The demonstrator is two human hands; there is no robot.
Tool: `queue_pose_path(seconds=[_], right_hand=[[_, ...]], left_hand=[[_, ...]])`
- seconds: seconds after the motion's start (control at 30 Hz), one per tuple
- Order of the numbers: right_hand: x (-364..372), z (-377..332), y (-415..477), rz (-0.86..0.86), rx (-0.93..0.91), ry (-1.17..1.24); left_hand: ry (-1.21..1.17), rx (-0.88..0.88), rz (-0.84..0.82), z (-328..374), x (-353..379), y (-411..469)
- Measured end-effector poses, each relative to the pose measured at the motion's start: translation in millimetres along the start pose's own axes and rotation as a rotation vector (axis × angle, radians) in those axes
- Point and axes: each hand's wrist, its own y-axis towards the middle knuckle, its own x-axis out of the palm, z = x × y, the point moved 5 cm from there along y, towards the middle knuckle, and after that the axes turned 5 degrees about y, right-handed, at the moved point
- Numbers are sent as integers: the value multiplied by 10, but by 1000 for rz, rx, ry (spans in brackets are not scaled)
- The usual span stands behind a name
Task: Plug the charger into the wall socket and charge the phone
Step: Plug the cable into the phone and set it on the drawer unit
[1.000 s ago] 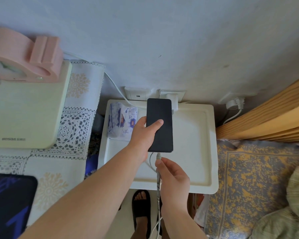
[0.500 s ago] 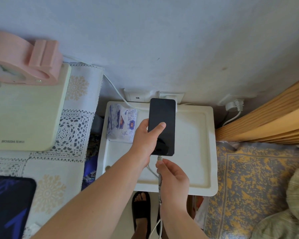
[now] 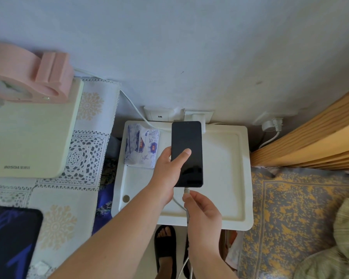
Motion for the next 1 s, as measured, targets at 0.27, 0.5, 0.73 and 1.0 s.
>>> queue_pose_path(seconds=[0.27, 0.5, 0.73, 1.0], right_hand=[[-62, 9, -1, -11, -7, -40], [-181, 60, 21, 14, 0, -55], [-455, 14, 117, 67, 13, -45], [-835, -39, 318, 144, -19, -124]], left_hand=[[12, -28, -39, -6, 62, -22], [-78, -190, 15, -151, 108, -38], [-41, -216, -35, -251, 415, -59], [-28, -318, -59, -474, 844, -42]])
